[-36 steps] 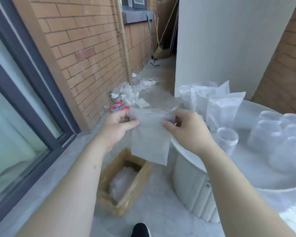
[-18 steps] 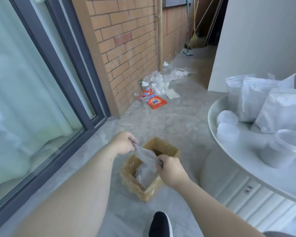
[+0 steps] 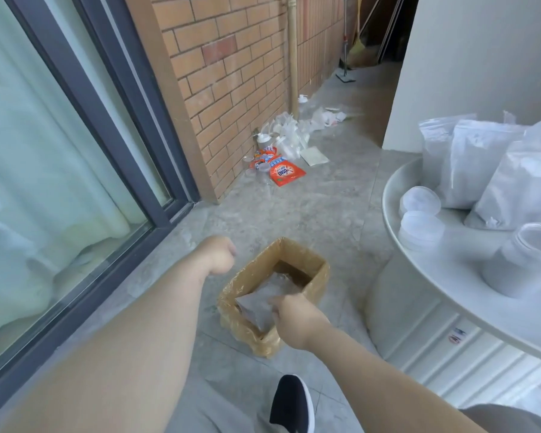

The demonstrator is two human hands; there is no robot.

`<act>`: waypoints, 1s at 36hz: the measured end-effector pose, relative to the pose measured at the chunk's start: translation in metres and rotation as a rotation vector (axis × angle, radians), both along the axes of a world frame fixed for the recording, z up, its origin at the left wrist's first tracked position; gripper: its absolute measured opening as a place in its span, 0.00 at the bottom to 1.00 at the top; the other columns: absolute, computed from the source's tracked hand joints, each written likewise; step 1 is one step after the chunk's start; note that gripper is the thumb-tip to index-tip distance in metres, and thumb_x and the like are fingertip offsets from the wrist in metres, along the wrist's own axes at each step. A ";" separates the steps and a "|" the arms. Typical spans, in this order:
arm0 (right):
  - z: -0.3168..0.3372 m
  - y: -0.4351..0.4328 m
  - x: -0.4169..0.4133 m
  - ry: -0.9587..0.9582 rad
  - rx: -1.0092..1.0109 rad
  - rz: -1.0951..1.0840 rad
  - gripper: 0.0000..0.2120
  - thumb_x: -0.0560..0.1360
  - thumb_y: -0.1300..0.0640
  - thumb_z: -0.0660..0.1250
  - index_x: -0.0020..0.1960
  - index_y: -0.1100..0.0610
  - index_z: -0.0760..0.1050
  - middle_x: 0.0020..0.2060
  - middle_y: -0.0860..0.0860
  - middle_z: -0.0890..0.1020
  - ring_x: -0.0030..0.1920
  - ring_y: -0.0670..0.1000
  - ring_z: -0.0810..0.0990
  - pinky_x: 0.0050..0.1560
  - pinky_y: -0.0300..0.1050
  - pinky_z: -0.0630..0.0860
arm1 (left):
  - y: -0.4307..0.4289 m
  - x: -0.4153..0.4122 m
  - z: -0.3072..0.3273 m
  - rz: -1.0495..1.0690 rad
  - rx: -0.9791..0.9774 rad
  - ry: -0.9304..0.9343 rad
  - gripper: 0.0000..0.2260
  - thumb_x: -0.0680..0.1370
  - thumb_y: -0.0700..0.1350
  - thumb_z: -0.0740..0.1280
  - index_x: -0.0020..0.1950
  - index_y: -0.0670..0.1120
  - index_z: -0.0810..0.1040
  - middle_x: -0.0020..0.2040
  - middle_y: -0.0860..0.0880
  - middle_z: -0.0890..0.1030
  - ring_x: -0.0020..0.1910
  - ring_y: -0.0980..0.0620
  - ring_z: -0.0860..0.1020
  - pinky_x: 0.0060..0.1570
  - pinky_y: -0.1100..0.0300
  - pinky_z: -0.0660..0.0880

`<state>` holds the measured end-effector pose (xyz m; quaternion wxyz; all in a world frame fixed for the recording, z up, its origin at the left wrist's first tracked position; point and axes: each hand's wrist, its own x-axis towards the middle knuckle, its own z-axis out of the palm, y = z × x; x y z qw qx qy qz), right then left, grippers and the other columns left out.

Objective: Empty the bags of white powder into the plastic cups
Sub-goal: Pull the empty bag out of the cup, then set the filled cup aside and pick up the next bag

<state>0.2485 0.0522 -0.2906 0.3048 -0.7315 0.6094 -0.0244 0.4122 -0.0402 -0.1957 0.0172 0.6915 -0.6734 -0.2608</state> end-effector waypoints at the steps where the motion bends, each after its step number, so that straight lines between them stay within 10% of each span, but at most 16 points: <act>1: 0.006 -0.001 0.000 -0.035 -0.041 -0.027 0.08 0.80 0.62 0.58 0.48 0.54 0.74 0.42 0.54 0.78 0.43 0.57 0.78 0.40 0.50 0.76 | -0.002 -0.005 0.007 -0.017 -0.026 0.004 0.25 0.77 0.27 0.55 0.68 0.46 0.78 0.73 0.47 0.72 0.71 0.46 0.71 0.67 0.56 0.70; 6: 0.051 0.006 -0.015 -0.324 -0.370 -0.228 0.14 0.80 0.61 0.60 0.61 0.53 0.80 0.48 0.51 0.85 0.47 0.53 0.82 0.47 0.52 0.82 | -0.015 -0.045 0.041 -0.083 -0.168 0.132 0.20 0.77 0.30 0.58 0.55 0.54 0.79 0.63 0.50 0.79 0.60 0.49 0.78 0.59 0.52 0.78; 15: 0.163 0.051 -0.091 -0.634 -0.860 -0.545 0.11 0.78 0.62 0.67 0.52 0.46 0.78 0.38 0.39 0.82 0.37 0.45 0.80 0.40 0.36 0.75 | 0.006 -0.163 0.082 -0.396 -0.364 0.349 0.13 0.73 0.35 0.64 0.49 0.51 0.80 0.45 0.56 0.81 0.45 0.57 0.79 0.36 0.71 0.70; 22: 0.198 0.103 -0.176 -0.606 -1.112 -0.804 0.08 0.78 0.59 0.70 0.52 0.47 0.75 0.42 0.42 0.82 0.44 0.44 0.80 0.40 0.33 0.73 | 0.035 -0.248 0.075 -0.572 -0.368 0.218 0.14 0.74 0.48 0.70 0.59 0.51 0.78 0.56 0.53 0.80 0.53 0.51 0.78 0.53 0.56 0.75; 29: 0.175 0.135 -0.248 -0.740 -0.863 -1.113 0.19 0.74 0.48 0.74 0.61 0.44 0.71 0.54 0.45 0.78 0.54 0.43 0.79 0.45 0.28 0.72 | 0.052 -0.306 0.056 -0.465 -0.271 -0.045 0.39 0.72 0.64 0.71 0.72 0.44 0.60 0.69 0.44 0.68 0.69 0.42 0.68 0.62 0.50 0.69; 36: 0.144 0.126 -0.275 -0.664 -0.435 -1.049 0.44 0.68 0.44 0.79 0.77 0.43 0.59 0.65 0.41 0.72 0.64 0.40 0.72 0.45 0.28 0.71 | 0.055 -0.327 0.046 -0.334 -0.288 -0.100 0.30 0.77 0.57 0.69 0.69 0.43 0.59 0.68 0.42 0.70 0.66 0.40 0.71 0.57 0.51 0.70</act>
